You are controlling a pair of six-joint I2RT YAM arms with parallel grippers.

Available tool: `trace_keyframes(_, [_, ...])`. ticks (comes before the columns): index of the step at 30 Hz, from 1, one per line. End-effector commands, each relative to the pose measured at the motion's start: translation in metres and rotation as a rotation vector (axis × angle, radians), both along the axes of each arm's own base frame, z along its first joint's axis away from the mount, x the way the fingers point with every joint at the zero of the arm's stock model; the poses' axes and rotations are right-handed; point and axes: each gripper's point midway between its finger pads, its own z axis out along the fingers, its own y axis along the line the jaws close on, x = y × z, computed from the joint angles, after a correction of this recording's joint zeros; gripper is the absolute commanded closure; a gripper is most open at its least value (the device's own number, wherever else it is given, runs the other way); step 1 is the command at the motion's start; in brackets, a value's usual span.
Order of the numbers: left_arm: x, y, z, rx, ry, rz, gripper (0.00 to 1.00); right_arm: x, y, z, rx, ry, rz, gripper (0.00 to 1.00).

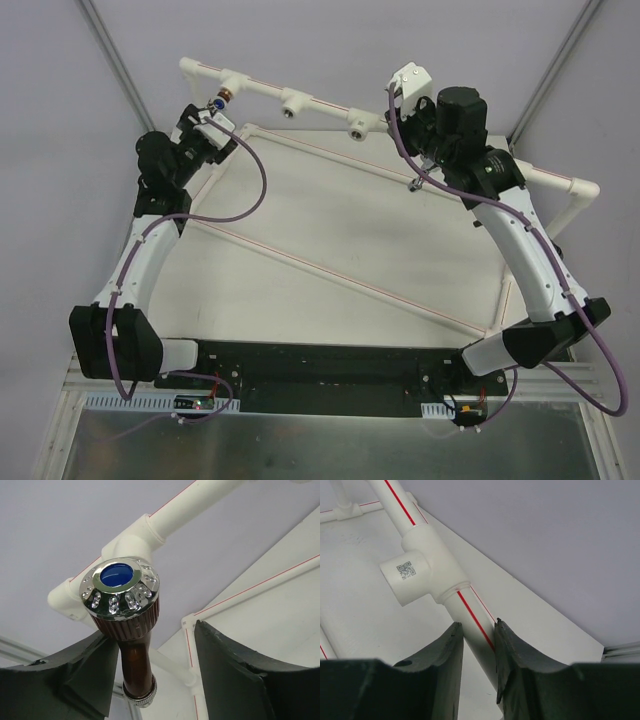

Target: Install the water faucets

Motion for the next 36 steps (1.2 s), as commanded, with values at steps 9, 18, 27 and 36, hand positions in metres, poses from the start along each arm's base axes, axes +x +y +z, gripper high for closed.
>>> trace_keyframes(9, [-0.083,-0.038,0.008,-0.334,0.206,-0.192,0.01,-0.025,0.017,-0.039,-0.018,0.162,0.073,1.00])
trace_keyframes(18, [-0.122,0.002,0.072,-0.942,0.310,0.093,0.01,-0.019,0.014,-0.042,-0.042,0.164,0.051,1.00])
trace_keyframes(27, [-0.134,0.031,0.058,-1.727,0.499,0.331,0.03,-0.011,0.017,-0.049,-0.046,0.182,0.037,1.00])
trace_keyframes(36, [-0.115,0.033,0.071,-2.121,0.565,0.281,0.04,-0.009,0.019,-0.053,-0.046,0.189,0.037,1.00])
